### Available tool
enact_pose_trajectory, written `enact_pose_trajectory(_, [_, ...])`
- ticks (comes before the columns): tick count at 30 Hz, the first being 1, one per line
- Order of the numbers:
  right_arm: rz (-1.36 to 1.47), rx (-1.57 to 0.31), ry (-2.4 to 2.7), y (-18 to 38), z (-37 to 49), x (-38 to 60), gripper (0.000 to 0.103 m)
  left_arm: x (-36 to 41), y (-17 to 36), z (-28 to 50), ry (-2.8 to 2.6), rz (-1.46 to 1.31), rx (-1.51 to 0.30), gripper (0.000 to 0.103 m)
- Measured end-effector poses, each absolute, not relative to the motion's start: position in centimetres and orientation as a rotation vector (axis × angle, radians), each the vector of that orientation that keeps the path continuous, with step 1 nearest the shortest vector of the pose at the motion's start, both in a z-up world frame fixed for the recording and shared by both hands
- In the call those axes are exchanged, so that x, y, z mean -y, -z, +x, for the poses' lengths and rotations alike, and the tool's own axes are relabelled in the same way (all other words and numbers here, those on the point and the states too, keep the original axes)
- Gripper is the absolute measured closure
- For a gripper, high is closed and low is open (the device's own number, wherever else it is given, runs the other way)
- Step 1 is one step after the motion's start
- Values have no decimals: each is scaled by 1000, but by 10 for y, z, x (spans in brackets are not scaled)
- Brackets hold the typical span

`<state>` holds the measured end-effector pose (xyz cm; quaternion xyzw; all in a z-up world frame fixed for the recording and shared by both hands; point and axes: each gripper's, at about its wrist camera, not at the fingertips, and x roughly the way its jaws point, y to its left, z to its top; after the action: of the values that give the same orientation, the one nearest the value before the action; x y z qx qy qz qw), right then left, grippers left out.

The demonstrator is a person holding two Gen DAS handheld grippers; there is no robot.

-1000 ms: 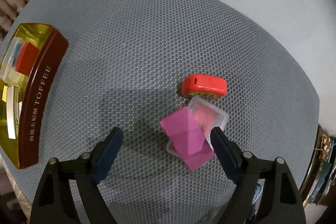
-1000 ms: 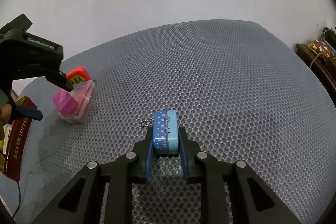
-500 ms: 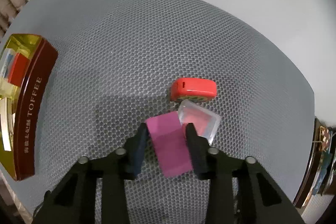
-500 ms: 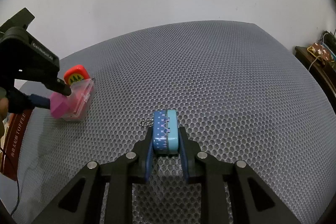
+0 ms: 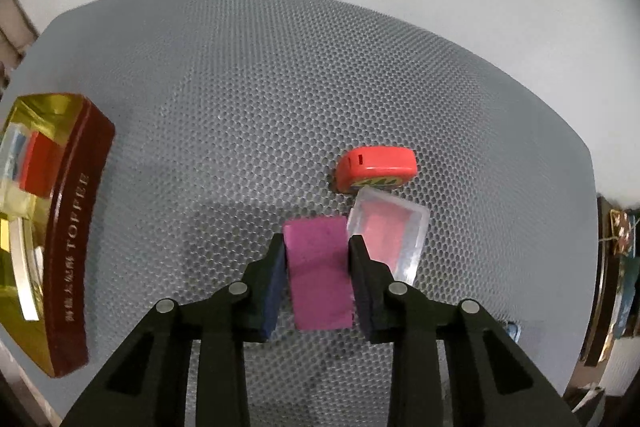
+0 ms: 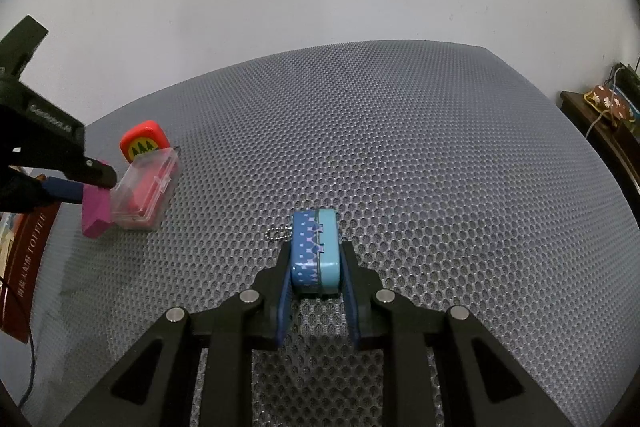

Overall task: Organize rigid objects
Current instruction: 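Grasp the pink eraser with the left tool while the right tool holds the blue tin, then carry the pink eraser into the gold tin and open the left tool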

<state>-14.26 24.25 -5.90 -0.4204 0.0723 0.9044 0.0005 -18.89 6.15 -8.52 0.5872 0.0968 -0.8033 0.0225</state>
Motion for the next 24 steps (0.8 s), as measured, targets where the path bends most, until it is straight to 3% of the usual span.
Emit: enact_pose_trajectory(24, [-1324,-181,-2829,74,-169,-242,81,-55,55,-156,2659,1785,-87,76])
